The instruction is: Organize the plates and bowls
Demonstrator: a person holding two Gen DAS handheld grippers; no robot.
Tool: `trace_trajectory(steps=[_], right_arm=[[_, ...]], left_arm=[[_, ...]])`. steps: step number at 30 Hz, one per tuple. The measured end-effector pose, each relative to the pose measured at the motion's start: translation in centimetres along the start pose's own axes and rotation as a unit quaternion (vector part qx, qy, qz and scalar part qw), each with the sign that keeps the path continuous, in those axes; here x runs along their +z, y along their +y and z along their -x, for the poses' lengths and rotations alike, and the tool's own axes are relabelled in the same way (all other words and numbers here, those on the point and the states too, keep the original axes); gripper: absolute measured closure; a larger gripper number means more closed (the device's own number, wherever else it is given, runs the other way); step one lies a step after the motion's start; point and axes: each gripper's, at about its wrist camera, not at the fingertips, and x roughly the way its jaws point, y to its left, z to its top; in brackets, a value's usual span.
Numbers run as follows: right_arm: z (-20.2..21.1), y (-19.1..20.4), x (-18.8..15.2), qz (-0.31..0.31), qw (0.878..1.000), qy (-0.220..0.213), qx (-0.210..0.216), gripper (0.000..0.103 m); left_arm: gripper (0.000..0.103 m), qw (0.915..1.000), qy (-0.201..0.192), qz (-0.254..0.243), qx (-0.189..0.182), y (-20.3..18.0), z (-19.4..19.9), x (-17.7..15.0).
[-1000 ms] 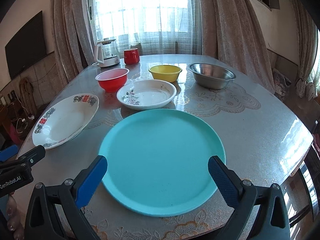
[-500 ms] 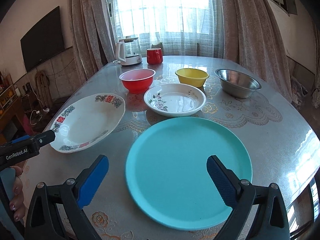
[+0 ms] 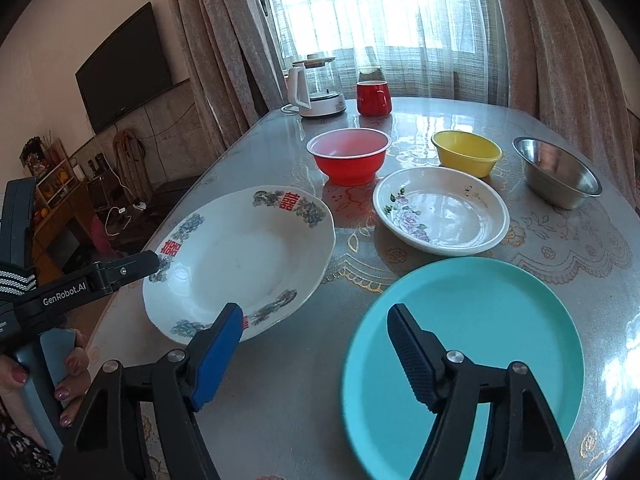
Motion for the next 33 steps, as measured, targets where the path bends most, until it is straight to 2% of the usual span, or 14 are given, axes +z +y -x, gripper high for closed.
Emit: trace_trajectory(steps=[5,10,16,19,22,24,26,28,33], right_arm=[[-2.0,-0.1,0.9,-0.030,0.999,0.014,0.026,0.033],[-4.4,-0.1,1.8,-0.042,0.998,0.033,0.028,0.036],[-6.8,-0.1,2.4,-0.053,0.997,0.049,0.030,0.036],[-8.1,-0.3,2.4,-0.065,0.996,0.061,0.032,0.036],[-8.6,-0.4,2.3,-0.073,0.995,0.062,0.036,0.039],[-8.7,-0.3,2.2,-0.069,0.995,0.054,0.044,0.043],[-8.9,-0.2,2.0,-0.068,0.995,0.055,0.045,0.051],[-9.1,-0.2,1.9,-0.073,0.994,0.052,0.057,0.054],[-9.4,0.3,1.9,-0.058,0.997,0.037,0.045,0.055]], left_arm=[[0.000,0.9985,-0.009,0.038,-0.038,1.3,-0.9,0.3],[0.002,0.9986,-0.003,0.041,-0.034,1.4,-2.2,1.0],[0.011,0.9969,-0.002,0.058,-0.054,1.8,-3.5,1.2],[0.018,0.9970,-0.005,0.047,-0.061,1.3,-3.9,1.1],[0.030,0.9974,-0.015,0.028,-0.065,0.6,-4.2,0.9],[0.048,0.9981,-0.016,0.013,-0.057,0.2,-4.4,0.7],[0.048,0.9981,-0.013,0.015,-0.059,0.3,-4.6,0.7],[0.049,0.9970,-0.013,0.027,-0.071,0.9,-4.7,0.8],[0.052,0.9969,-0.011,0.030,-0.071,0.8,-4.9,1.0]])
